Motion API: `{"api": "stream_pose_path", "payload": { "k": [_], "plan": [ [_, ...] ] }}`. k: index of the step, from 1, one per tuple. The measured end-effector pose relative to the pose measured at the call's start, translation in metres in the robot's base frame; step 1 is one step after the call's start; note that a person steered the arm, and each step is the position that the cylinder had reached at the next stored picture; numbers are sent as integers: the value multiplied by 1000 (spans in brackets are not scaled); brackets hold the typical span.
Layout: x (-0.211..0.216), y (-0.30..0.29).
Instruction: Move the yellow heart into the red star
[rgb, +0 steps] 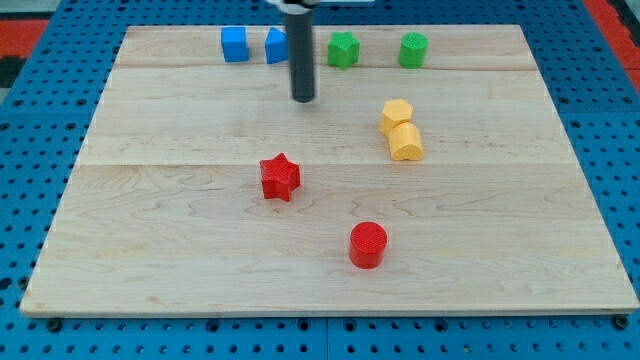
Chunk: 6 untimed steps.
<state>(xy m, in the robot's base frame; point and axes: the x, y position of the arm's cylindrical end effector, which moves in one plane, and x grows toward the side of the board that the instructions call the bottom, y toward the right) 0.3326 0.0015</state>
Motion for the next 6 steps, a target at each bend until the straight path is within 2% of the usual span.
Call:
{"api": "stream_pose_path", "payload": {
  "k": [2,3,5,6],
  "plan": [
    [26,96],
    [64,97],
    [117,169],
    [158,171]
  ]
}}
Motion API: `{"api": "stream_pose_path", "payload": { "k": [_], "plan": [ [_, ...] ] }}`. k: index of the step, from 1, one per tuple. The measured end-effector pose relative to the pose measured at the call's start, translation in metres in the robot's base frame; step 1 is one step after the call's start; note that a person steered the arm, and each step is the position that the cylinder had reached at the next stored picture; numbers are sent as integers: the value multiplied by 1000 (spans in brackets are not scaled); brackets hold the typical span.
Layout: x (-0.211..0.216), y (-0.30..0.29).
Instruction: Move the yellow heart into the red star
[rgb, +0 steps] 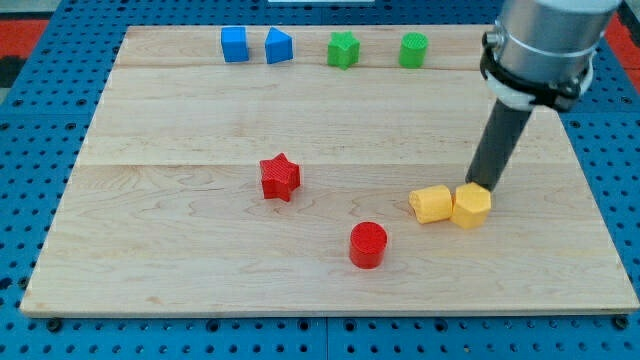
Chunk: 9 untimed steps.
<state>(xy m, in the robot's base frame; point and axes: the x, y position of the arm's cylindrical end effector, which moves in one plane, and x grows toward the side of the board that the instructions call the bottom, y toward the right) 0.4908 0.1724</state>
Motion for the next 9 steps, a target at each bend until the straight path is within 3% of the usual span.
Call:
{"api": "stream_pose_path", "payload": {
  "k": [5,9],
  "plan": [
    [42,-74],
    [33,-133]
  ]
}}
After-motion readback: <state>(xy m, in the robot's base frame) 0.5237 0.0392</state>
